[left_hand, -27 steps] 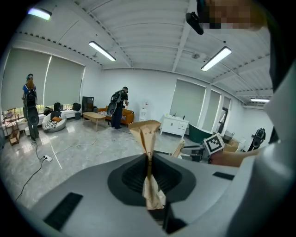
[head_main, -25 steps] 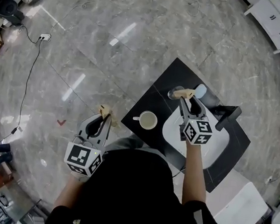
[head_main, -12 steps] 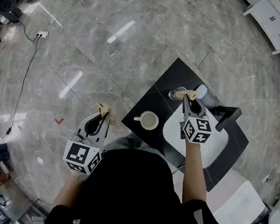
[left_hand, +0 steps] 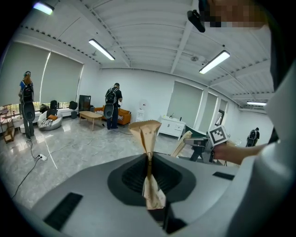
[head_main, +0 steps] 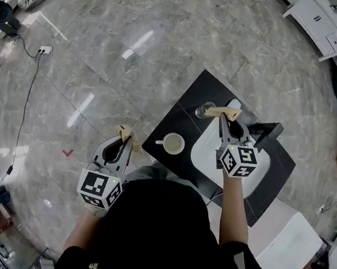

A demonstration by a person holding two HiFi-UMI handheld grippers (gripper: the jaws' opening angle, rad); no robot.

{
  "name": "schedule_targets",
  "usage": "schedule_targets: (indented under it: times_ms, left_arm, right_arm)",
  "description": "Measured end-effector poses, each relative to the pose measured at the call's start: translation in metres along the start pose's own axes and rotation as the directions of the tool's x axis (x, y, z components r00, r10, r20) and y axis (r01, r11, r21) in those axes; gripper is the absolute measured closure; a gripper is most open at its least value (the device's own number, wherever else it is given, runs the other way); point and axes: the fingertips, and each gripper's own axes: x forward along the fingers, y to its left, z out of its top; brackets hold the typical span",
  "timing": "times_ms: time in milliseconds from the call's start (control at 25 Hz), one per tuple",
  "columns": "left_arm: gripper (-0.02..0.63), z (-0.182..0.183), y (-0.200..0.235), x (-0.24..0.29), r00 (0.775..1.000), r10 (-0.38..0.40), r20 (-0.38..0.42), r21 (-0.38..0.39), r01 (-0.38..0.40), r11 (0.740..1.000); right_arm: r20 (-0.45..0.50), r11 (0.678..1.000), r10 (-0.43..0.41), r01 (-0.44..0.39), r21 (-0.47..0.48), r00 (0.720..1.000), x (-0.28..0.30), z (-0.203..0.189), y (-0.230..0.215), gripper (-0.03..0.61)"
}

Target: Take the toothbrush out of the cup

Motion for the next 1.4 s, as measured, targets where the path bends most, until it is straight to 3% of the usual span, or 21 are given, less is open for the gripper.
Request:
schedule_targets:
  times_ms: [400,680,1120,1400]
  left_arm:
    - [0.574,0.013,-0.03,0.014,0.995,-0.095,0.007,0.058,0.095,0.994]
    - [0.573,0.015,-0.065,0.037,0.979,-0.205,-0.016,0.111,0.205,0.972]
    - [0.573,0.016,-0.142,0.073,0.936,-0.348,-0.048,0.173,0.351,0.92]
    - [0.572,0.006,-0.202,0.089,0.898,-0.431,-0.087,0.208,0.439,0.874]
  right_arm:
    - [0.122,0.996,-0.043,0.033,0.086,0.992,-0.063,0.038,-0.012,0.503]
    - [0.151,0.979,-0.171,0.15,0.142,0.974,-0.13,0.037,-0.041,0.503]
    - [0.168,0.944,-0.31,0.283,0.166,0.936,-0.235,0.029,-0.073,0.503]
    - [0.156,0.922,-0.373,0.346,0.174,0.915,-0.293,0.009,-0.091,0.503]
